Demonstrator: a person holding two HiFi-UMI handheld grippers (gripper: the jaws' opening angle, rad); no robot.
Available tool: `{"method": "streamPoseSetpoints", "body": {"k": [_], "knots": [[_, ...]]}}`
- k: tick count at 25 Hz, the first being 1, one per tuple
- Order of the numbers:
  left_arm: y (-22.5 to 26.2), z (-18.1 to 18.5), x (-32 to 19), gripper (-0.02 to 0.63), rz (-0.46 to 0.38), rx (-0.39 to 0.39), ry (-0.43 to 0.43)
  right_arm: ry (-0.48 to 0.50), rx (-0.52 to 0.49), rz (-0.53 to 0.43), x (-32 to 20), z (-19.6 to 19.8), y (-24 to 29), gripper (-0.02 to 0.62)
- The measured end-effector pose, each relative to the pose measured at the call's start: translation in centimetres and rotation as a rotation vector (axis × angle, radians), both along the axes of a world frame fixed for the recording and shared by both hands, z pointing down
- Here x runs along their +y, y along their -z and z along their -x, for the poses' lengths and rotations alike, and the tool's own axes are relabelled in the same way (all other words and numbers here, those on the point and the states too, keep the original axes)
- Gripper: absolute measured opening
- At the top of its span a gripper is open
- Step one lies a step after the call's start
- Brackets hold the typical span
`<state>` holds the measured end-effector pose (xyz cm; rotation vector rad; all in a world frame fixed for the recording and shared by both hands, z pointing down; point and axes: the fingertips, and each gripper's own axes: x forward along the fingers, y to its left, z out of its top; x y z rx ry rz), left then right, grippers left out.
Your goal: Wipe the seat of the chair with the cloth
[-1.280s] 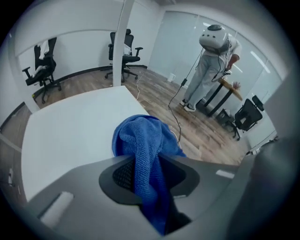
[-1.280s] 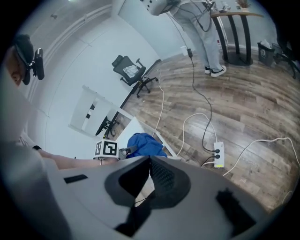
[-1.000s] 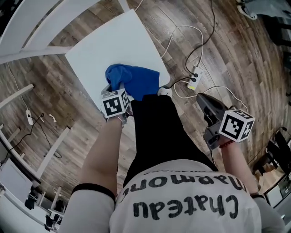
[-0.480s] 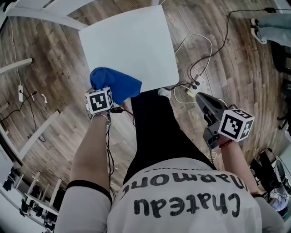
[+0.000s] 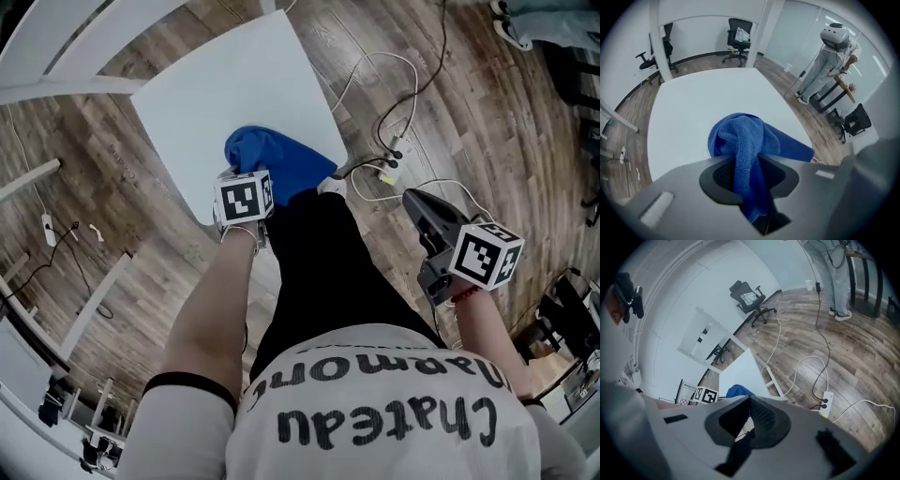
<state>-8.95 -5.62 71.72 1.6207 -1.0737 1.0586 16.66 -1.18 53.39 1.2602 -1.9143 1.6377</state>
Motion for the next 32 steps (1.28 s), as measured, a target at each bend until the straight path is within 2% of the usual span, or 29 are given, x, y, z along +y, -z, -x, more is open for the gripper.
{"method": "streamPoseSetpoints", "body": {"k": [11, 15, 20, 23, 26, 29, 32], "knots": [[0.2, -13.9, -1.4, 0.106, 0.012, 0.132, -0.398, -0.206, 0.024, 0.024, 3.5, -6.7, -0.3, 0.014], [0.2, -17.6, -1.0, 0.109, -0.017, 0.213, -0.428, -0.227, 0.027, 0.035, 4.1, -7.2, -0.7, 0.014], [0.7, -18.4, -1.2, 0.109, -0.059, 0.301, -0.389, -0.225, 0.027, 0.045, 3.6, -6.7, -0.9, 0.014], [1.5, -17.0, -0.8, 0.107, -0.089, 0.293, -0.398, -0.196, 0.011, 0.052, 2.6, -6.1, -1.3, 0.014], [4.0, -13.6, -0.1, 0.107, -0.149, 0.265, -0.374, -0.131, -0.012, 0.062, 1.5, -4.4, -1.8, 0.014], [4.3, -6.9, 1.8, 0.107, -0.121, 0.179, -0.262, -0.091, -0.05, 0.076, -0.1, -1.8, -2.6, 0.014], [2.7, 2.7, 4.4, 0.109, -0.04, 0.025, -0.149, -0.06, -0.121, 0.065, -2.6, 2.3, -2.3, 0.014]]}}
